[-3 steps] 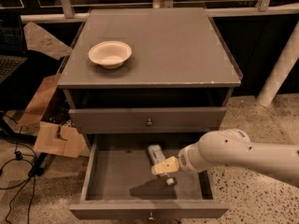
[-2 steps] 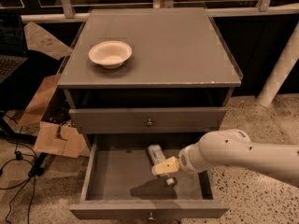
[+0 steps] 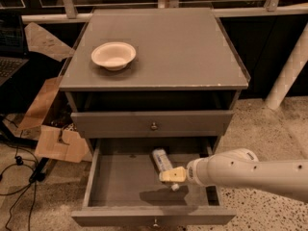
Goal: Pick blue plastic bottle from middle drawer and place on counter
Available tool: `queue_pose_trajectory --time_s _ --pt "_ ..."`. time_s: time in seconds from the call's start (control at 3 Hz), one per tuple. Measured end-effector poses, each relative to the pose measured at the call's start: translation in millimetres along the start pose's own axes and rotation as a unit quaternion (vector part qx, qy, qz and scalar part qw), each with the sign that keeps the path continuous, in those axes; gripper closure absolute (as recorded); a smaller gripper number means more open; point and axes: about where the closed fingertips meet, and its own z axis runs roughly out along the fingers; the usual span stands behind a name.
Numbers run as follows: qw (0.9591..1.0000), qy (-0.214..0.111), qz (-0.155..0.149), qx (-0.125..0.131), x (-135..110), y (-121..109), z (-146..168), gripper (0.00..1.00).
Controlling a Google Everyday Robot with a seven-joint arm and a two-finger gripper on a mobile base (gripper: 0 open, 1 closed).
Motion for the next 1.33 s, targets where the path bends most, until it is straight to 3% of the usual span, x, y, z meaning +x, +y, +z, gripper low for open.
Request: queue_pose_trajectory --time_s 0.33,0.67,1.0,1.33 --pt "0.9993 -0.029 0.023 0.001 -8.6 -11.0 24.1 0.00" --pt "0.9990 -0.037 0.025 -0.004 -16.7 -11.7 48.4 0.00" --pt "0.9991 -0.025 0.007 -0.032 -27.6 8.7 94.7 0.00" --pt "0.9991 -0.025 0.007 -0.032 -27.6 8.7 94.7 0.00"
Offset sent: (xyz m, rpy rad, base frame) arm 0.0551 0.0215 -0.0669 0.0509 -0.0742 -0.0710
